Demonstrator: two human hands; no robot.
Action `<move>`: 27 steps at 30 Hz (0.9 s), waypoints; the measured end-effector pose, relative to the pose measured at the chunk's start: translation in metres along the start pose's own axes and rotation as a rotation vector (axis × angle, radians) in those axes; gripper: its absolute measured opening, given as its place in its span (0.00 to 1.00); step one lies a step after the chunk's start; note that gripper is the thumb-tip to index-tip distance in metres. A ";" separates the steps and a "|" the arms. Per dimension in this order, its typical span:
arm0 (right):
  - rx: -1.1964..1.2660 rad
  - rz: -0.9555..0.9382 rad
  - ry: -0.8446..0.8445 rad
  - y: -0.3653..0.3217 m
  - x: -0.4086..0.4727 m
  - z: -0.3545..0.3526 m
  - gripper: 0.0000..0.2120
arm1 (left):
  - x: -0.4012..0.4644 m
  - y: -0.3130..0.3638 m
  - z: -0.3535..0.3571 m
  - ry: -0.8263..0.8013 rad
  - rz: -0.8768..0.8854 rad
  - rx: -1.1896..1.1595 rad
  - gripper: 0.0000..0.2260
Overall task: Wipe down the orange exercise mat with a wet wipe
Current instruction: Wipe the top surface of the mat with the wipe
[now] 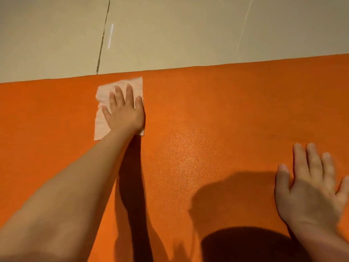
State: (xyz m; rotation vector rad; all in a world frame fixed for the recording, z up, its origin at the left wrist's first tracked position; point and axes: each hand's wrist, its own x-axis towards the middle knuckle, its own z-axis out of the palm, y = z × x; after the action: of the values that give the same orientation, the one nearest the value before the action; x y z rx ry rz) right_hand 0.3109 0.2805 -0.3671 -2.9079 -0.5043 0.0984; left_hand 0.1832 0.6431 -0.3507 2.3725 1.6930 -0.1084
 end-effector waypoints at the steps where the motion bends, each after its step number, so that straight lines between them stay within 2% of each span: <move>1: -0.013 0.003 -0.010 -0.001 0.000 -0.001 0.30 | 0.002 0.006 0.002 0.006 -0.050 -0.022 0.25; 4: -0.045 -0.008 -0.038 -0.001 0.001 -0.004 0.31 | -0.012 0.036 0.009 0.011 -0.101 -0.069 0.26; 6: -0.042 -0.007 -0.046 -0.002 0.003 -0.004 0.32 | -0.030 0.066 0.019 0.006 0.004 -0.032 0.26; 8: -0.047 -0.004 -0.047 -0.003 0.002 -0.004 0.32 | -0.062 0.108 0.033 -0.028 0.223 0.057 0.26; 11: -0.024 0.006 -0.010 -0.003 0.000 -0.002 0.31 | -0.130 0.162 0.055 -0.101 0.719 0.087 0.25; 12: -0.016 0.012 -0.001 -0.004 0.000 -0.002 0.31 | -0.140 0.168 0.057 -0.133 0.834 0.091 0.25; 14: -0.027 0.012 -0.018 -0.006 -0.001 -0.003 0.31 | -0.126 0.159 0.052 -0.160 0.925 0.091 0.24; 16: -0.045 0.011 -0.052 -0.006 0.000 -0.005 0.31 | -0.084 0.132 0.042 -0.109 0.815 0.082 0.24; 19: -0.049 0.008 -0.084 -0.005 0.001 -0.007 0.32 | 0.000 0.065 0.011 -0.025 0.410 0.039 0.26; 22: -0.050 0.017 -0.094 -0.008 0.005 -0.009 0.32 | 0.042 0.006 -0.015 -0.037 0.075 -0.003 0.27; 25: -0.060 0.030 -0.095 -0.009 0.004 -0.010 0.32 | 0.038 0.017 -0.008 0.001 -0.065 -0.036 0.26; 27: -0.058 0.024 -0.095 -0.009 0.004 -0.010 0.32 | 0.033 0.044 -0.001 0.009 -0.088 -0.051 0.26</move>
State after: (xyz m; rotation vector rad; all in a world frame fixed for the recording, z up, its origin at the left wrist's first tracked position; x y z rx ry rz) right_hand 0.3126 0.2882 -0.3554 -2.9777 -0.4952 0.2303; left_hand 0.2355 0.6608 -0.3500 2.2663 1.7824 -0.0690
